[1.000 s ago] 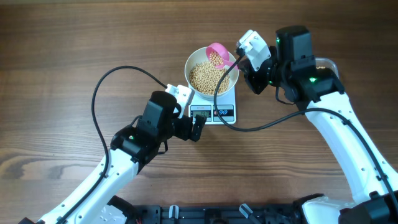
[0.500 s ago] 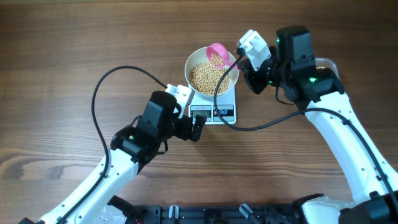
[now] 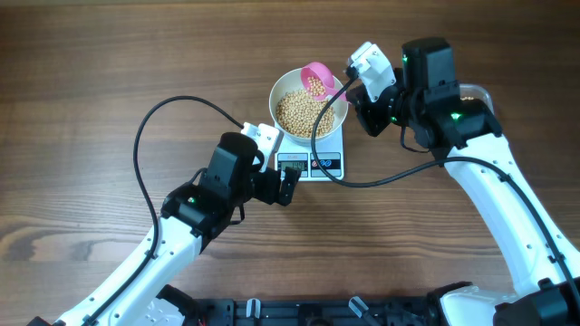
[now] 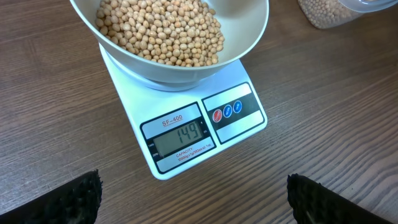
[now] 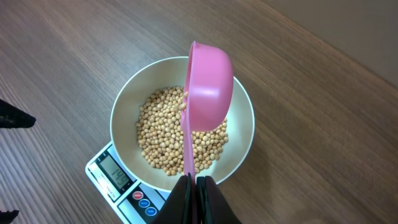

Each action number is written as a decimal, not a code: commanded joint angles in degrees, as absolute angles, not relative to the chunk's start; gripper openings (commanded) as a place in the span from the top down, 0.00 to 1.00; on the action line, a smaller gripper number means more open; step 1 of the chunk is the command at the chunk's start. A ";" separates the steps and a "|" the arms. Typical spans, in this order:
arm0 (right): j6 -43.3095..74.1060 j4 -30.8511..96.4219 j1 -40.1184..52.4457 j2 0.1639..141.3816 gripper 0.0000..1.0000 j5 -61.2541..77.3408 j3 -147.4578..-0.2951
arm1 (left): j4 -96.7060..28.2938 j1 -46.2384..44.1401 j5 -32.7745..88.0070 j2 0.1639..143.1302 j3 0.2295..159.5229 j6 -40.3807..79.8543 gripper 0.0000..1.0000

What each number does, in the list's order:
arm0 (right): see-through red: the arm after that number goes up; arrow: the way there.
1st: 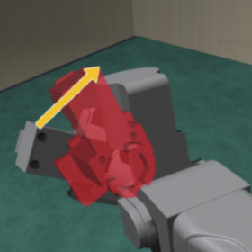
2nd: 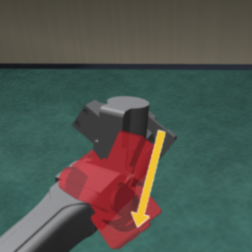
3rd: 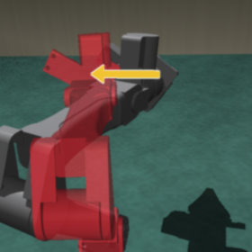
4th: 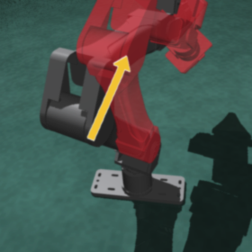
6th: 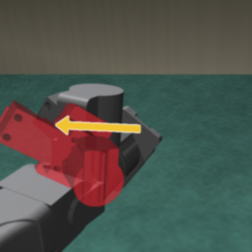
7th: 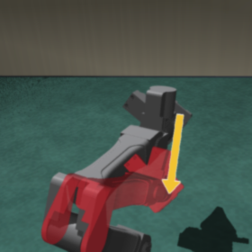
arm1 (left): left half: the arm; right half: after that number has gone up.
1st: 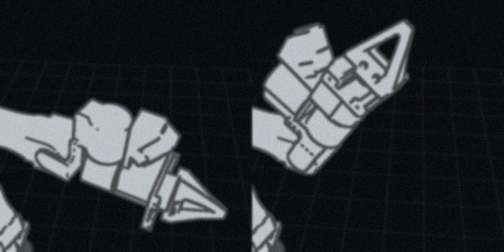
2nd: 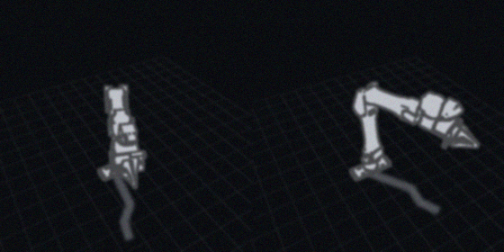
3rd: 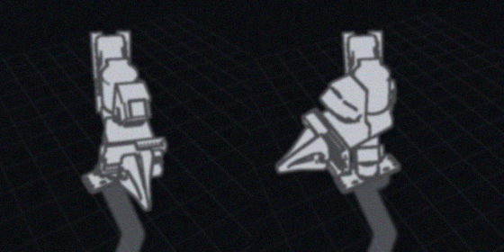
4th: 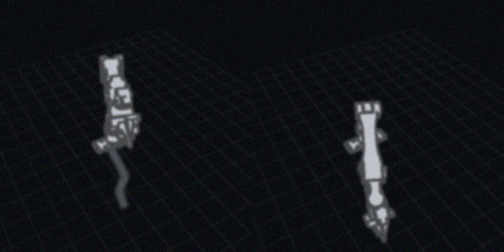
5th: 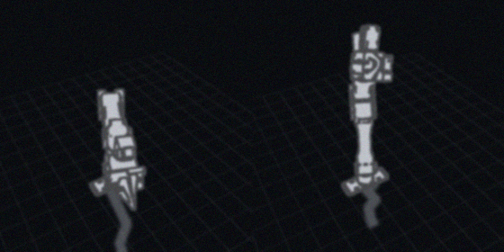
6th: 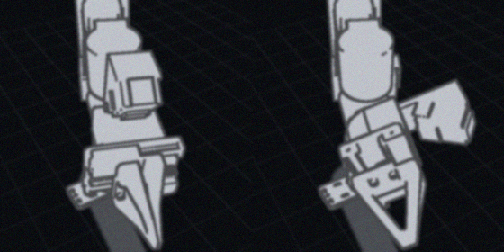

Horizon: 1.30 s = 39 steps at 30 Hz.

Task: Scoop item into bowl and weigh 150g on scale
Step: 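Tilt the scoop with the right gripper to trickle soybeans into the bowl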

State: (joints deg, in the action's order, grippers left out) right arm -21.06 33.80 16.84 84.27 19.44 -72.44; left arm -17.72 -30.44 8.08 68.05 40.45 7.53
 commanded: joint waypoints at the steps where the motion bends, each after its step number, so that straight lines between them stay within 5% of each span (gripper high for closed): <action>1: -20.36 33.89 17.04 84.84 0.96 20.75 -72.40 | -17.58 -30.63 8.95 68.25 40.16 6.20 0.00; 39: -21.89 33.89 17.04 84.84 0.96 20.78 -72.40 | -17.58 -30.63 8.95 68.27 40.18 6.22 0.00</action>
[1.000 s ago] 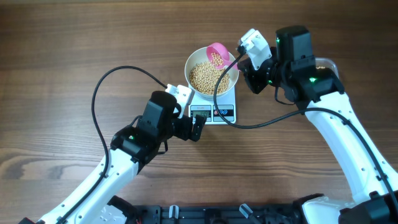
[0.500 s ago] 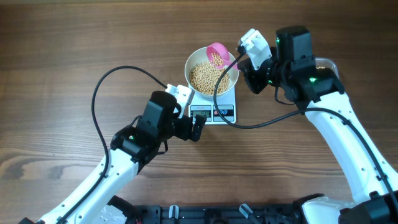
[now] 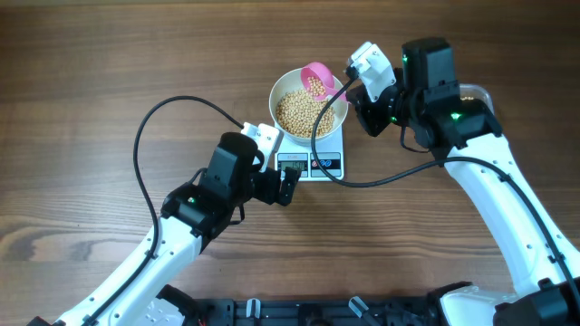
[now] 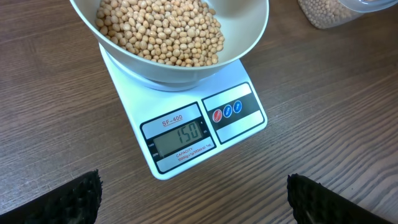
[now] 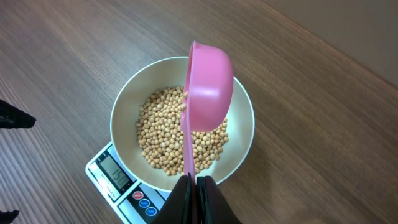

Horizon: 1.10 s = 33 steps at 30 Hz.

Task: Scoop item into bowl and weigh 150g on scale
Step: 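Tilt the scoop with the right gripper to trickle soybeans into the bowl, then carry the pink scoop right back to the soybean container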

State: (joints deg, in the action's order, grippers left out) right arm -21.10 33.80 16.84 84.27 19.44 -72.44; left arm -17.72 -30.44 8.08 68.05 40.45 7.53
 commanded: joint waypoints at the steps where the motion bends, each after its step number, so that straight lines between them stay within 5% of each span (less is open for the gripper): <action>1: -21.87 33.89 17.04 84.84 0.95 20.78 -72.40 | -17.58 -30.63 8.95 68.27 40.16 6.22 0.00; 21: 8.73 32.51 16.19 84.75 0.96 26.98 -72.40 | -17.58 -30.63 8.95 68.27 40.16 6.20 0.00; 33: 17.15 30.92 1.15 81.38 0.96 33.08 -72.42 | -17.58 -30.63 8.95 68.27 40.16 6.20 0.00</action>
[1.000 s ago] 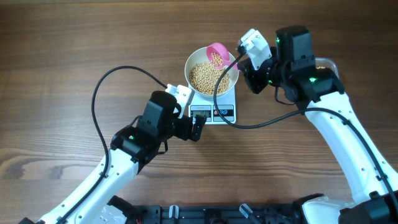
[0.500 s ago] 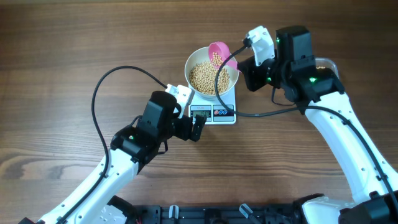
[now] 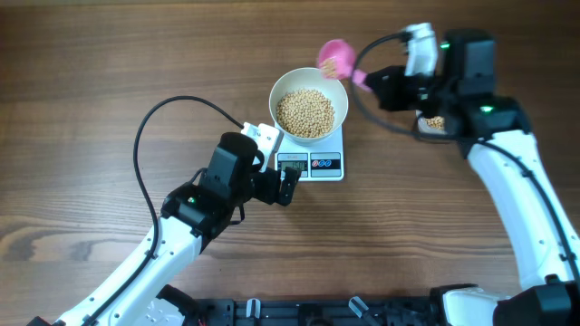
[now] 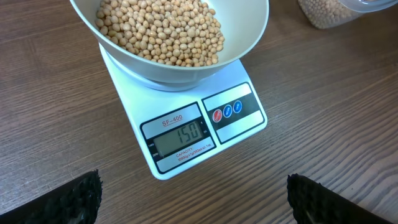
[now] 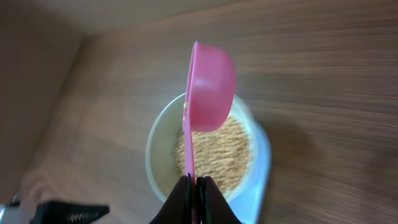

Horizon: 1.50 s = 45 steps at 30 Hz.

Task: Scoop item into bowl and weigh 150g on scale
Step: 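Carry the pink scoop right back to the soybean container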

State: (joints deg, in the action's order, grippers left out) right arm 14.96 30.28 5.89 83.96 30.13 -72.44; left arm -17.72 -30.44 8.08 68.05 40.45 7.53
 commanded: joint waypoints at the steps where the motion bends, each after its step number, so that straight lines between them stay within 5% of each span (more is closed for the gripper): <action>1: 17.19 31.31 -0.56 81.21 0.96 33.85 -72.42 | -17.58 -30.63 8.95 68.27 40.18 6.20 0.00; 19: 28.49 49.34 -27.05 80.99 0.96 28.16 -72.40 | -17.58 -30.63 8.95 68.27 40.16 6.22 0.00; 26: 28.45 51.94 -27.00 81.21 0.96 17.17 -71.92 | -17.58 -30.63 8.95 68.27 40.18 6.22 0.00; 45: 30.11 49.74 -24.10 90.13 0.96 24.51 -71.48 | -17.58 -30.63 8.95 68.27 40.16 6.22 0.00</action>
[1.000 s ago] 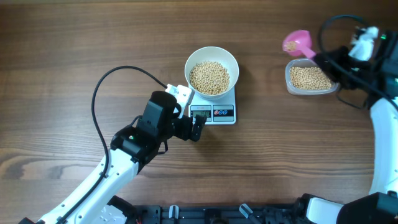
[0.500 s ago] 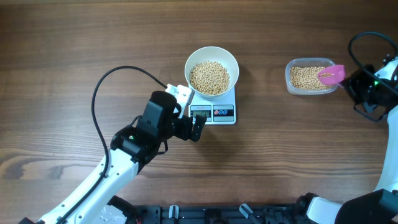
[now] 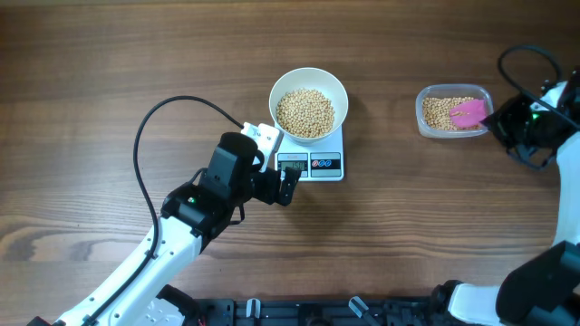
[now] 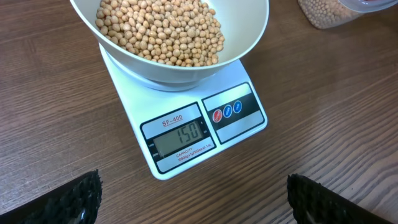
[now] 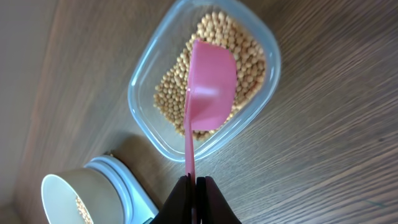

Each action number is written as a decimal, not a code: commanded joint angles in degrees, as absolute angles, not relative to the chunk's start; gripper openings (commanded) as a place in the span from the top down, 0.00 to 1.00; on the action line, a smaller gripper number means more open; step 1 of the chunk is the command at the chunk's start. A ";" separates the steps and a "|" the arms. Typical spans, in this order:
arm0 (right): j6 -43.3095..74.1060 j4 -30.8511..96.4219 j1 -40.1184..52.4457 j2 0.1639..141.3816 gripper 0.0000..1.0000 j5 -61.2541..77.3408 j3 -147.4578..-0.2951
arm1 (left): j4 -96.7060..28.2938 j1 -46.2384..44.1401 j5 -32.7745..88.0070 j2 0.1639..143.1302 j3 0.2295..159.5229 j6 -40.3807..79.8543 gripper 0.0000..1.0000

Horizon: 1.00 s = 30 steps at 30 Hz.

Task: Scoop item into bowl and weigh 150g on scale
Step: 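Carry the pink scoop right back to the soybean container, then lay the pink scoop down in the soybean container and release it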

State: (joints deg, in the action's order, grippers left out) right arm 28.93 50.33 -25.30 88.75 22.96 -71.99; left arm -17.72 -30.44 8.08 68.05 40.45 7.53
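Observation:
A white bowl [image 3: 309, 94] of soybeans sits on a white digital scale [image 3: 311, 165] whose display [image 4: 180, 135] reads 150. At the far right, my right gripper [image 5: 193, 182] is shut on the handle of a pink scoop [image 5: 210, 87], whose cup is over a clear container [image 3: 452, 112] of soybeans. The scoop [image 3: 468, 112] also shows pink in the overhead view. My left gripper [image 4: 193, 196] stands open just in front of the scale, holding nothing.
Black cables loop over the wooden table [image 3: 109, 63] behind the left arm and near the right arm. The container [image 4: 329, 11] shows at the top right corner of the left wrist view.
My right gripper has moved with the pink scoop from beside the bowl to the bean container at the far right. The left arm and the 150 reading are unchanged.
The scoop was tilted over the bowl with the scale at 149. Then the reading was 150, scoop still over the bowl. After that the scoop was lifted behind the bowl's right rim, and now it is over the container.

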 commanded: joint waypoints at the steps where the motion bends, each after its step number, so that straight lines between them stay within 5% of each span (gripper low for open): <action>1: 30.13 49.69 -23.92 90.19 0.96 24.51 -71.48 | -17.58 -30.63 8.95 68.27 40.16 6.22 0.00; 15: 30.09 48.25 -23.83 90.24 0.67 24.49 -71.48 | -17.58 -30.63 8.95 68.25 40.16 6.20 0.00; 24: 26.24 48.42 -24.32 89.82 0.33 24.49 -71.77 | -17.58 -30.63 8.95 68.27 40.16 6.22 0.00; 27: 24.80 49.17 -24.75 88.40 0.00 24.49 -72.42 | -17.58 -30.63 8.95 68.27 40.16 6.20 0.00; 30: 24.01 49.23 -24.77 85.67 0.00 24.43 -72.47 | -17.58 -30.63 8.95 68.27 40.16 6.20 0.00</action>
State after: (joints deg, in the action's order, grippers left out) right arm 26.06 49.10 -24.43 89.23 23.97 -71.96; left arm -17.72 -30.44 8.10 68.05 40.45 7.53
